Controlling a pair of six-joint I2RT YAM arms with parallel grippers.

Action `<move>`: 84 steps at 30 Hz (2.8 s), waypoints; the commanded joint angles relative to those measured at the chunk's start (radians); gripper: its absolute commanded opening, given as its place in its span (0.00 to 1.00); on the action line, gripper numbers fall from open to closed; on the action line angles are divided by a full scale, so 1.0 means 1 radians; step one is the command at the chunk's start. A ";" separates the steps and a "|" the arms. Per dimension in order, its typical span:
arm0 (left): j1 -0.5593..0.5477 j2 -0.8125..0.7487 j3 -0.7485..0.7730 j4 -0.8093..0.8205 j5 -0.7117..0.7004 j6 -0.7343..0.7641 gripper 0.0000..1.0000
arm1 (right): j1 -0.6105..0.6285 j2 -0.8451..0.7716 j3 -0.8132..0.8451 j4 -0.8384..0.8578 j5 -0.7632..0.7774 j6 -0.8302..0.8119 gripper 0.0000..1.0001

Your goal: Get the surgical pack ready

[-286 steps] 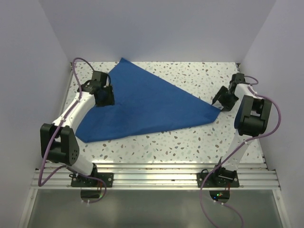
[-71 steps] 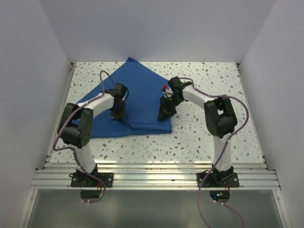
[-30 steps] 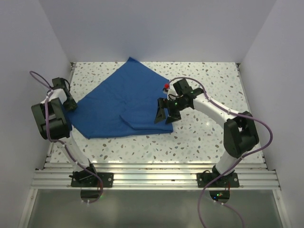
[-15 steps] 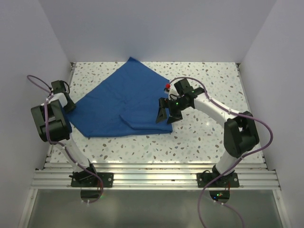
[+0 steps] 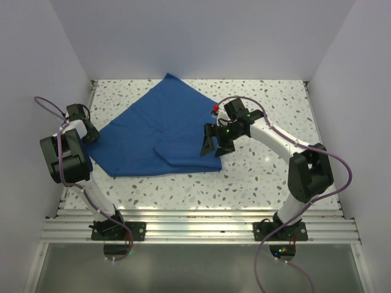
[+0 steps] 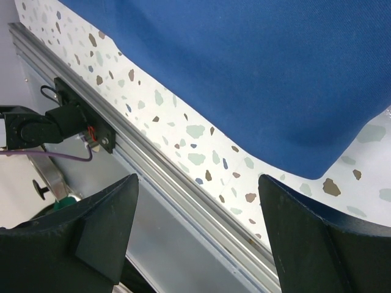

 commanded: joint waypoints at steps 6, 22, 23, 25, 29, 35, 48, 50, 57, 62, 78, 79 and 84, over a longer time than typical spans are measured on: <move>0.002 -0.017 -0.088 -0.110 0.019 -0.110 0.74 | -0.001 -0.026 0.014 0.000 0.007 -0.013 0.83; 0.002 0.076 -0.130 -0.042 0.096 -0.072 0.72 | -0.003 -0.040 -0.046 0.049 -0.013 -0.012 0.83; 0.002 0.081 -0.126 -0.036 0.102 -0.066 0.71 | -0.006 -0.034 -0.046 0.049 -0.013 -0.013 0.83; 0.003 0.081 -0.126 -0.012 0.126 -0.032 0.69 | -0.012 -0.037 -0.051 0.052 -0.013 -0.015 0.83; 0.005 0.131 -0.062 -0.047 0.186 0.005 0.68 | -0.029 -0.043 -0.054 0.052 -0.016 -0.016 0.83; 0.009 0.177 -0.002 -0.056 0.261 0.037 0.67 | -0.047 -0.037 -0.071 0.060 -0.026 -0.021 0.83; 0.023 0.142 -0.074 0.028 0.294 0.112 0.49 | -0.047 -0.034 -0.066 0.067 -0.022 0.004 0.83; 0.023 0.124 -0.088 0.045 0.291 0.114 0.46 | -0.047 -0.031 -0.061 0.066 -0.022 0.002 0.83; 0.022 0.029 -0.113 0.022 0.269 0.097 0.17 | -0.047 -0.012 -0.029 0.053 -0.024 0.002 0.83; 0.009 -0.075 -0.100 -0.063 0.271 0.034 0.00 | -0.047 0.009 -0.009 0.035 -0.010 -0.005 0.83; -0.340 -0.412 0.174 -0.331 0.335 -0.176 0.00 | -0.047 0.144 0.084 -0.023 0.030 0.063 0.78; -0.372 -0.408 0.193 -0.320 0.358 -0.188 0.00 | -0.047 0.155 0.090 -0.022 0.022 0.068 0.77; -0.526 -0.344 0.237 -0.250 0.402 -0.289 0.00 | -0.049 0.183 0.115 -0.019 0.046 0.103 0.76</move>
